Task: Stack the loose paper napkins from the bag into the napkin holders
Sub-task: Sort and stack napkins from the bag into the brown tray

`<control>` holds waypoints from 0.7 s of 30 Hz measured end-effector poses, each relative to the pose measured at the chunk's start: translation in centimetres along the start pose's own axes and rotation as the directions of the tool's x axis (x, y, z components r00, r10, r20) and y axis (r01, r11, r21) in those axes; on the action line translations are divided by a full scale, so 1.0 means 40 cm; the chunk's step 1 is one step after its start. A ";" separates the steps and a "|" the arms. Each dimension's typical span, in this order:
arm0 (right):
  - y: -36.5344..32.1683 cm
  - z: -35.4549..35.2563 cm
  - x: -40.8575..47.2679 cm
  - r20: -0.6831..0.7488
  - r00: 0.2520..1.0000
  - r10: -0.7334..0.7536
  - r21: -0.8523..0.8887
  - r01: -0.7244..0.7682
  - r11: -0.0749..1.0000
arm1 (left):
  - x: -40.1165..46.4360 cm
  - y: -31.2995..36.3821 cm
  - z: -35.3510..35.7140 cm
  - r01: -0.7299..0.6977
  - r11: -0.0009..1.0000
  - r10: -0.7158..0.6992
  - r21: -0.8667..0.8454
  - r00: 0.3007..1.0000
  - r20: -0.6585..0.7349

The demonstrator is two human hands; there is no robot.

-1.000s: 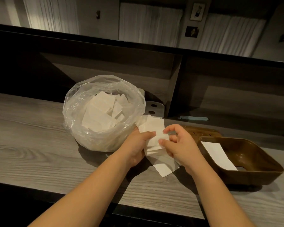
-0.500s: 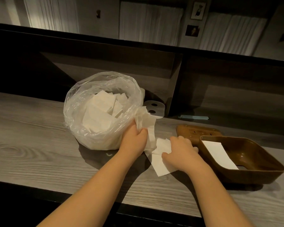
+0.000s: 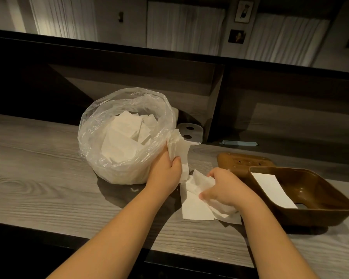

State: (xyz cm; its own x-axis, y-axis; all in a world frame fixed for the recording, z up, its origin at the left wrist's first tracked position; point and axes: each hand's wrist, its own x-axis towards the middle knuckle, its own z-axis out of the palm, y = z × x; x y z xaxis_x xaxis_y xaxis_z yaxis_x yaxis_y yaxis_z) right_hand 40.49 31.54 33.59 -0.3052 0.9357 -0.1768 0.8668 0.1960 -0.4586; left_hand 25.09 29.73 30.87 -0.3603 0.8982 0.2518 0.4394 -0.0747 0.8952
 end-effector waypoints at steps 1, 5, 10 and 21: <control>0.000 -0.001 -0.001 0.014 1.000 -0.003 0.006 0.003 1.000 | 0.000 -0.001 0.000 -0.005 1.000 0.005 -0.003 1.000 -0.005; 0.004 0.000 -0.003 -0.003 0.998 -0.060 0.047 0.060 0.997 | 0.004 -0.002 0.000 0.004 1.000 -0.004 -0.002 1.000 -0.016; 0.017 -0.020 -0.018 -0.237 0.963 -0.125 0.463 0.225 0.857 | 0.005 -0.005 0.000 0.054 0.999 -0.054 0.002 0.998 -0.015; 0.020 -0.022 -0.015 -0.373 0.926 -0.065 0.756 0.344 0.557 | -0.003 0.018 -0.005 0.324 0.872 -0.233 -0.366 0.934 0.271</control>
State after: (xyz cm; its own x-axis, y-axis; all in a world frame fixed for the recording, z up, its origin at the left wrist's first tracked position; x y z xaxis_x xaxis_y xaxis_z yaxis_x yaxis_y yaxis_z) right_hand 41.72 31.40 34.10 -0.1921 0.9626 0.1908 0.0793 0.2090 -0.9747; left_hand 25.30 29.48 31.57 -0.2155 0.9737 -0.0736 -0.0350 0.0676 0.9971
